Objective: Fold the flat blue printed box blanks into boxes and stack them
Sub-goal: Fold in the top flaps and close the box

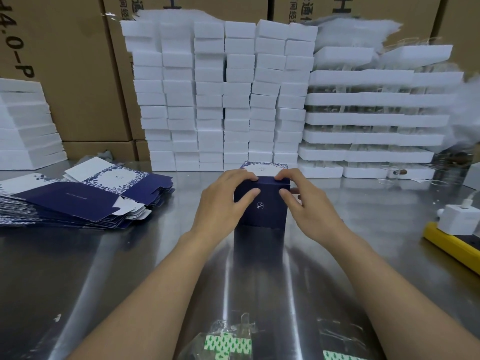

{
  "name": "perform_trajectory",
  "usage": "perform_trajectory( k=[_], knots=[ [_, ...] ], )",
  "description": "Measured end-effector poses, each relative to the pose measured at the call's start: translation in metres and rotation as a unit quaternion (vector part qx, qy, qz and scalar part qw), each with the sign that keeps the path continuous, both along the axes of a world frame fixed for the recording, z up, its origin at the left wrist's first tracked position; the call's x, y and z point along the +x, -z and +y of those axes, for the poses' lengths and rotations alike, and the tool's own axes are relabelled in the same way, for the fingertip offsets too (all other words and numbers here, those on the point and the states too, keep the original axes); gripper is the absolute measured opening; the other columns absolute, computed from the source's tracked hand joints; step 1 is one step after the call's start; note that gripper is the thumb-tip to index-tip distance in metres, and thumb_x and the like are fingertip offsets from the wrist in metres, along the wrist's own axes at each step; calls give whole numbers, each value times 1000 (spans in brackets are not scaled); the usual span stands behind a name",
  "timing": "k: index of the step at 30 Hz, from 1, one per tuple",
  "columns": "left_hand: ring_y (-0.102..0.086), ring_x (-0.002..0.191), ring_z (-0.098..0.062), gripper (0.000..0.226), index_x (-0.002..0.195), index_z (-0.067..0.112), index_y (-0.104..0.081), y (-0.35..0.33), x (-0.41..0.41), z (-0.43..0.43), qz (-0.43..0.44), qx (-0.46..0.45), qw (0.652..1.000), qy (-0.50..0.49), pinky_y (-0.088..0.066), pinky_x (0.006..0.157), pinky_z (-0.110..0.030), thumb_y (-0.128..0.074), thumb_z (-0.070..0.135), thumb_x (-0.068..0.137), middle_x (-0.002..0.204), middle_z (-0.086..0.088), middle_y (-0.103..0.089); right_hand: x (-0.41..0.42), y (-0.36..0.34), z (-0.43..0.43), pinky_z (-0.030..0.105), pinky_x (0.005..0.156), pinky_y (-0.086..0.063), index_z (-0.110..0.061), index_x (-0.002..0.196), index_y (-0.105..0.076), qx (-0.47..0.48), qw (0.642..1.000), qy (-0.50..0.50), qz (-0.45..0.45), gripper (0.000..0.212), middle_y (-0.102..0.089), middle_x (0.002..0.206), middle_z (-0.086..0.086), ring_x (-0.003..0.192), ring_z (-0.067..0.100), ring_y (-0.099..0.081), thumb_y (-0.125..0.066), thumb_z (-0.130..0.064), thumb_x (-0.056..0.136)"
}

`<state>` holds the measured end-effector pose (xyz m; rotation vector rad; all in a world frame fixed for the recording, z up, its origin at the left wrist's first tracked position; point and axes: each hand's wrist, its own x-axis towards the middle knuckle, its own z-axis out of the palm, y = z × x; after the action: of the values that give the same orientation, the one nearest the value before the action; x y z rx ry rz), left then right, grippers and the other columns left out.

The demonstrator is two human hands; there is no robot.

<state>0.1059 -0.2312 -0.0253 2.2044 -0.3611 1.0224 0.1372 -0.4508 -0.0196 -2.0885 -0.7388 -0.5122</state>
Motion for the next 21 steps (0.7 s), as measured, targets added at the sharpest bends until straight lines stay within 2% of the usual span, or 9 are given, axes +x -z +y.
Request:
perform_trajectory(
  k=[3,4,7,9,11,13,16,18,21],
  knots=[
    [-58,111,7,12,107,39,-70,-1,1,0,-5,-16,1000,15,-45,89,-18,-73,35,96,119,24,-63,0,1,1,10,89,-38,-45,114,-54,-3,1000,-12,-8,17,-60,118,-33,114,-10,-56,-58,-31,106],
    [-57,113,7,8,102,39,-71,-1,1,0,-2,-22,1000,20,-45,90,-18,-73,35,96,120,24,-62,0,0,2,11,90,-39,-42,111,-56,0,1000,-17,-16,14,-61,116,-29,113,-7,-56,-58,-29,106],
    [-54,120,9,6,93,40,-72,-1,2,-2,27,-34,998,40,-40,89,-18,-73,36,97,129,24,-58,-1,-2,5,34,98,-46,-25,101,-58,-1,999,-36,-32,9,-62,106,-10,106,16,-57,-56,-19,106],
    [-53,122,8,7,91,40,-72,0,3,-2,33,-35,998,51,-39,91,-20,-73,36,97,130,24,-57,-1,-3,5,33,99,-44,-23,96,-58,-6,998,-45,-33,13,-61,103,-4,110,21,-54,-56,-16,107],
    [-52,126,7,4,93,41,-71,0,3,-1,33,-35,997,55,-42,96,-23,-73,38,96,131,25,-56,-1,-2,4,25,97,-42,-25,98,-59,6,999,-43,-24,10,-63,106,-7,117,16,-54,-58,-19,106],
    [-53,126,5,5,98,41,-71,0,4,2,31,-38,997,55,-45,100,-27,-74,38,96,133,27,-55,1,0,2,21,95,-43,-28,101,-59,31,999,-32,-7,7,-63,110,-17,114,8,-57,-60,-22,105],
    [-57,122,3,6,95,40,-73,-1,6,4,31,-57,996,56,-47,98,-28,-71,35,99,131,28,-58,4,3,2,8,92,-38,-28,97,-58,39,999,-20,-3,11,-61,111,-26,111,-12,-53,-57,-23,106],
    [-59,120,1,6,94,40,-73,0,7,4,32,-67,996,58,-46,93,-27,-71,36,98,127,29,-60,5,3,2,10,93,-38,-28,97,-58,44,999,-19,-2,10,-61,112,-22,112,-14,-54,-58,-23,106],
    [-59,120,1,10,103,42,-71,0,6,6,30,-76,995,60,-49,85,-26,-72,40,93,121,30,-64,5,2,0,25,94,-47,-37,107,-58,67,997,-19,25,10,-64,118,-24,114,-2,-63,-63,-28,104]
  ],
)
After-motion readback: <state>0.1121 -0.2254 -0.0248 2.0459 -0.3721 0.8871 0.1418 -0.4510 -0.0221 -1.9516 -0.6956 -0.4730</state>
